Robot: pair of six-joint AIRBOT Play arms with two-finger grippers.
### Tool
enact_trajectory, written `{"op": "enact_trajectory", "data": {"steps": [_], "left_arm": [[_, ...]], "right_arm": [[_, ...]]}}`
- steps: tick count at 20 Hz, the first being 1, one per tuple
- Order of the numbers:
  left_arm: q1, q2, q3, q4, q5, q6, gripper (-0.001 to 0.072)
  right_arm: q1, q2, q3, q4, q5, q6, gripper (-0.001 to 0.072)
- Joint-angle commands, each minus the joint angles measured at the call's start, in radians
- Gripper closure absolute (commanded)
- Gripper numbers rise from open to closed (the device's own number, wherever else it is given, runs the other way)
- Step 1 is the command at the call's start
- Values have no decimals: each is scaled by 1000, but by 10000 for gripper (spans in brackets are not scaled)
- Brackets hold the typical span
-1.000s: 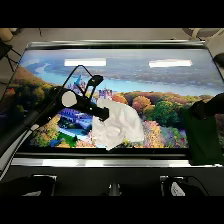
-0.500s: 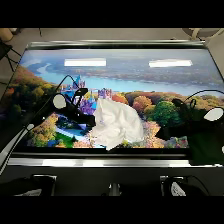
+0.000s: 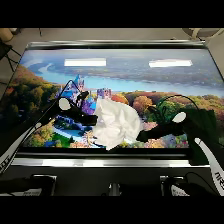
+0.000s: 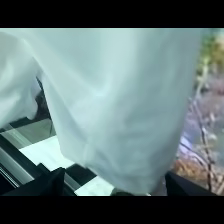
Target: Fold the shirts.
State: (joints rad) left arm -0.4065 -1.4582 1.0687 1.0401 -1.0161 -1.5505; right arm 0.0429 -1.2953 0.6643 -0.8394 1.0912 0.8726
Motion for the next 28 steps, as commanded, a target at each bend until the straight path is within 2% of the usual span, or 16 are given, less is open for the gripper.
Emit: {"op": "enact_trajectory", "data": {"steps": [1,2,3,5,8,10,12,15,20,25,28], "left_arm": [[26,36,-1,-8,9,49,685],[27,55,0,-5,12,64,685],[27,73,9,19,12,64,685],[32,132,63,117,9,63,686],[75,254,275,344,-51,58,687],[140,344,506,455,-116,32,686],[212,429,700,529,-122,-1,686],[316,554,812,553,-118,-73,686],[326,634,749,553,-208,-74,686],[324,631,703,462,-200,-73,686],[324,623,650,452,-144,-45,686]], "right_arm": [[60,-59,-2,84,-114,2,348],[56,-59,6,82,-122,13,604],[56,-58,31,60,-117,21,686],[56,-27,138,-58,-59,16,687],[56,117,454,-436,10,86,687],[56,247,729,-718,-15,190,687],[56,370,961,-863,-87,216,687],[56,518,1117,-813,-68,237,686],[56,593,1118,-833,75,253,686],[56,547,1118,-822,-20,253,686],[56,448,1118,-821,-61,253,686]]}}
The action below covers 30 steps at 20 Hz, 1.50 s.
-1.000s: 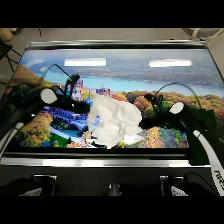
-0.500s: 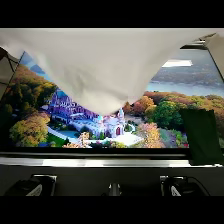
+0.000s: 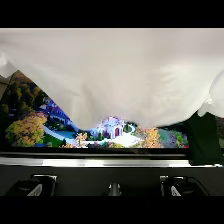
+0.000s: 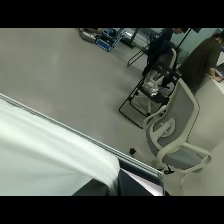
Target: Fold the shirts.
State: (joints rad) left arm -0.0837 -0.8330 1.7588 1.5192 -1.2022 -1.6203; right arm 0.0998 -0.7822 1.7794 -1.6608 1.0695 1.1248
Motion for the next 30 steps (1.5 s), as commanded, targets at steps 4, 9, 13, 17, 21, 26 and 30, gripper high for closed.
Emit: {"op": "enact_trajectory", "data": {"steps": [4,9,13,17,21,26,30], "left_arm": [[2,-58,-145,-23,341,50,686],[1,-353,-154,-127,671,49,686],[1,-669,-153,-340,610,49,685],[-10,-843,-153,-493,342,49,672],[40,-859,-137,-481,-6,50,-13],[76,-657,-420,-311,-295,67,92],[3,-335,-1048,-577,17,39,86]], "right_arm": [[0,-275,3,20,32,11,685],[0,-605,1,71,225,66,686],[1,-834,-21,86,325,72,686],[1,-918,-22,116,390,53,686],[0,-891,-22,75,475,-42,686],[1,-864,-24,64,572,-45,686],[1,-864,-42,95,580,-45,686]]}}
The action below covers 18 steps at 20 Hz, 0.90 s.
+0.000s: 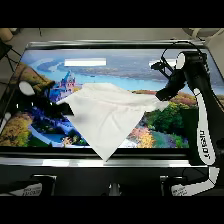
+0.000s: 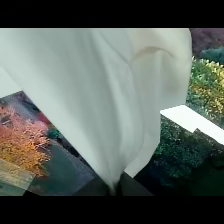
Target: Fold the shirts.
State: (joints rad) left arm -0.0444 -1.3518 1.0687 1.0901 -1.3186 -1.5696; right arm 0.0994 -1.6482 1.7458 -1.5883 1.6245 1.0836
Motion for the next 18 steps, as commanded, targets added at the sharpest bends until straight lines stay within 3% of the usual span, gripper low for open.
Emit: {"op": "enact_trajectory", "data": {"steps": [1,4,8,11,12,13,14,18], "left_arm": [[-64,230,-475,-225,200,-12,86],[-166,254,-641,-354,333,-13,87],[-314,204,-638,-506,533,-15,96],[-351,137,-616,-587,668,-71,109],[-350,113,-594,-587,684,-81,201],[-346,98,-566,-586,693,-76,494],[-338,97,-526,-586,695,-27,682],[-235,232,-250,-574,595,391,686]], "right_arm": [[1,2,-8,33,23,-5,686],[1,2,-8,41,24,-5,685],[1,2,-8,42,23,-7,686],[1,6,-8,45,16,-7,685],[1,11,-8,45,11,-6,685],[1,20,-8,44,3,-6,685],[1,38,-8,43,-7,-7,685],[1,186,31,-102,-96,18,685]]}}
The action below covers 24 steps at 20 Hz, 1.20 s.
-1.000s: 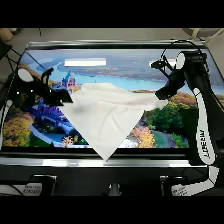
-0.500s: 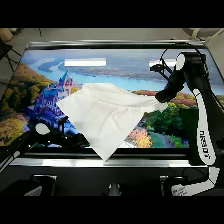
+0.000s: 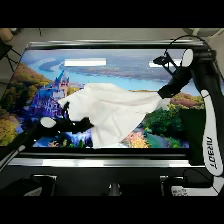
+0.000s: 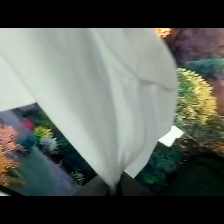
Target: Fold the shirts.
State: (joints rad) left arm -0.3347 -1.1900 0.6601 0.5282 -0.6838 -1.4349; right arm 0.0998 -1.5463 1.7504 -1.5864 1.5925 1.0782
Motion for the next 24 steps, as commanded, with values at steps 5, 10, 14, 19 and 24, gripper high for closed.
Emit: {"op": "enact_trajectory", "data": {"steps": [5,10,14,19,24], "left_arm": [[362,424,668,217,-142,270,686],[646,661,863,338,-152,18,686],[690,680,859,337,-298,-35,686],[689,662,755,336,-379,-32,686],[686,554,442,336,-395,-31,686]], "right_arm": [[0,424,254,-366,-283,93,685],[0,784,294,-359,-360,192,686],[0,822,294,-362,-213,158,686],[0,697,294,-361,-90,96,686],[1,379,186,-319,53,96,686]]}}
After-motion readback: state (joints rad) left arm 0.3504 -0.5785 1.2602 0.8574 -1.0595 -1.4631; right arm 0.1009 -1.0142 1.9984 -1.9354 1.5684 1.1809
